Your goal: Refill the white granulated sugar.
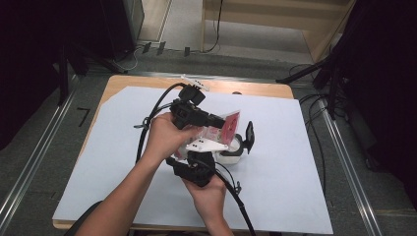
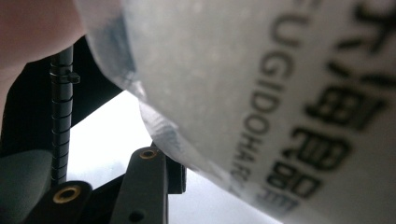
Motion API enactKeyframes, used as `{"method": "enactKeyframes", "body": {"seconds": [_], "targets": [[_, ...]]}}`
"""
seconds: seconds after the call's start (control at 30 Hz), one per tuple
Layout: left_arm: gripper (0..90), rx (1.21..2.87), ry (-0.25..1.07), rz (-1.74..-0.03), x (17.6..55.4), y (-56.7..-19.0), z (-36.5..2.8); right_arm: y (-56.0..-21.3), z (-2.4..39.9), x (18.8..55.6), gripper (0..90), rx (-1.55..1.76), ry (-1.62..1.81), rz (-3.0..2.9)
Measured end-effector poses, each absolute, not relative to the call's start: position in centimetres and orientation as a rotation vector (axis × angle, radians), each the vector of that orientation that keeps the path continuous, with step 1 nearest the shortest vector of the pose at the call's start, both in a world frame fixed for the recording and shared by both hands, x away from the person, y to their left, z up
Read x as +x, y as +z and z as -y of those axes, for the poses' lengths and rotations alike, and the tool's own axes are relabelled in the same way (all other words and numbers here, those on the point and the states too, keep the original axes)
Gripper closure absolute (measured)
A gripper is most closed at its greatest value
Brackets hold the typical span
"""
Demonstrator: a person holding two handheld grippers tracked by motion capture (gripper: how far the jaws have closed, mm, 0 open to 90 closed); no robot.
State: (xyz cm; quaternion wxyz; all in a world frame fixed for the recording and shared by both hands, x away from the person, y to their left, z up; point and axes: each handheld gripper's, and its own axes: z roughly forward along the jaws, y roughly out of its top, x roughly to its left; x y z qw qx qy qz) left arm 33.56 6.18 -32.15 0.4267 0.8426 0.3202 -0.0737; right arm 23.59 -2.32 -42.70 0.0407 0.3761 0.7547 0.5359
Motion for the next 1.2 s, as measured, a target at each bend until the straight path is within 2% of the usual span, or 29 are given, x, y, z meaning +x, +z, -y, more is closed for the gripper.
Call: {"method": "enactKeyframes", "body": {"seconds": [0.83,1.2], "targets": [[80.8,2.136,-0.248,-0.814,35.1,-31.9,-5.7,-42.2,2.4,24.1,64.4,1.166,1.642,-2.301],[81.0,2.134,-0.238,-0.810,35.2,-32.0,-5.7,-42.4,2.5,24.1,63.1,1.166,1.648,-2.296]]}}
